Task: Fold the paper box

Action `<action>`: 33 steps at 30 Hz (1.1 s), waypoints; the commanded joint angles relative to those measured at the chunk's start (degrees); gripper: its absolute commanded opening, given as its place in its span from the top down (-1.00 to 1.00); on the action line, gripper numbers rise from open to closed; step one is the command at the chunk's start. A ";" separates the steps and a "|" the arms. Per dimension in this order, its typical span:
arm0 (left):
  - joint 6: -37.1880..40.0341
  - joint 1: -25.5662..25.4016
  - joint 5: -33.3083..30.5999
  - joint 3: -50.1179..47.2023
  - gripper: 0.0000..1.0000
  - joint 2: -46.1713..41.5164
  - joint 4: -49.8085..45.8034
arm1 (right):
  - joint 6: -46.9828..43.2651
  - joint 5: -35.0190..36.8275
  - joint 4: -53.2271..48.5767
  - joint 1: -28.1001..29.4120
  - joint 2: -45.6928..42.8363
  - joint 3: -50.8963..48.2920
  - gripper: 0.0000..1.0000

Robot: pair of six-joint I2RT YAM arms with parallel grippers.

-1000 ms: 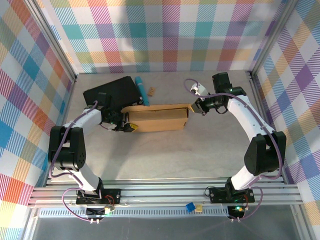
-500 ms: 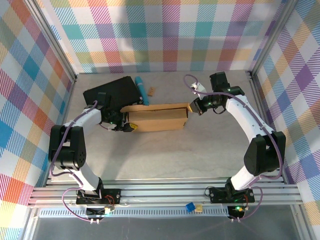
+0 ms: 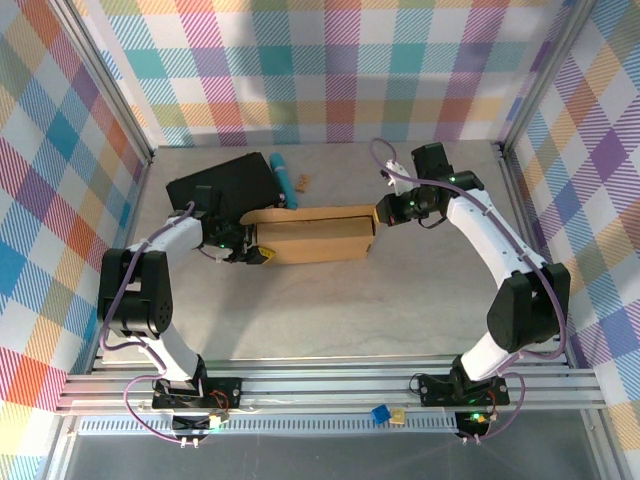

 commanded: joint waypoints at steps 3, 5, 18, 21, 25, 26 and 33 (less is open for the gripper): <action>-1.86 0.34 -1.63 1.31 0.12 0.93 -0.06 | 4.41 -0.34 -5.06 3.15 2.05 2.64 1.00; -2.13 0.38 -1.63 1.02 0.12 0.89 0.34 | 5.10 0.47 -4.68 3.52 1.84 2.01 1.00; -2.64 0.39 -1.46 0.41 0.13 1.15 1.44 | 7.71 5.59 6.30 6.80 -2.20 -7.22 1.00; -2.71 0.52 -1.43 0.44 0.14 1.41 1.59 | 7.18 6.77 9.14 7.22 -3.25 -10.00 1.00; -2.53 0.78 -1.36 0.49 0.14 1.77 1.80 | 5.11 8.91 12.26 7.97 -4.52 -12.64 1.00; -2.40 0.87 -1.28 0.57 0.14 1.91 1.78 | 4.53 9.42 13.26 8.14 -4.85 -13.37 1.00; 1.24 2.00 -1.17 1.75 -0.10 3.61 0.40 | 1.72 12.77 15.63 8.90 -4.58 -14.70 1.00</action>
